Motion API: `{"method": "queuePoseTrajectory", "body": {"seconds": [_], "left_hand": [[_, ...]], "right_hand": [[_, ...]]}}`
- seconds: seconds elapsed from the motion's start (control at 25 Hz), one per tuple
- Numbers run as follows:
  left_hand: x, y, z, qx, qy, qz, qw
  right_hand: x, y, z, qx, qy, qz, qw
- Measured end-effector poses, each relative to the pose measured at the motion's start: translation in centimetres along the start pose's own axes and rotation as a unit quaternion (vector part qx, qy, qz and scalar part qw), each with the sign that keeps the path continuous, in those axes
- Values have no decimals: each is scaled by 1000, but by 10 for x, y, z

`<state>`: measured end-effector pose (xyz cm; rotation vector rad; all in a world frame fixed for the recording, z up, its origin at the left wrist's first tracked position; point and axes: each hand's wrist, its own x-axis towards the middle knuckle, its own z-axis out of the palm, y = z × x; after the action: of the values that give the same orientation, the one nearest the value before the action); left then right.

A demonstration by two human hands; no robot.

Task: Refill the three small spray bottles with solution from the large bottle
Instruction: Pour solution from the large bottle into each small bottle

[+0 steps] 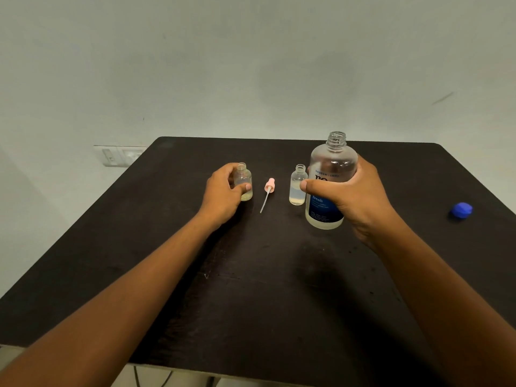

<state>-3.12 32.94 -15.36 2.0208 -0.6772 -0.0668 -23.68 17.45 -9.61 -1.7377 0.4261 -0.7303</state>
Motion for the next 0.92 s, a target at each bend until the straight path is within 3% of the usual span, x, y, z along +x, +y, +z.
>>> {"method": "queuePoseTrajectory", "body": {"seconds": [0.36,0.6,0.92], "left_hand": [[-21,19,-14,-24,15,21,999],[-47,51,-19,-3,98,74,992],[-73,113,15,13,70,144,987]], "right_hand": [[-19,-7,-25,25,43,5,999],[-38,-16,-67,19,61,5,998],[-60,-19,-128,1,104,9,995]]}}
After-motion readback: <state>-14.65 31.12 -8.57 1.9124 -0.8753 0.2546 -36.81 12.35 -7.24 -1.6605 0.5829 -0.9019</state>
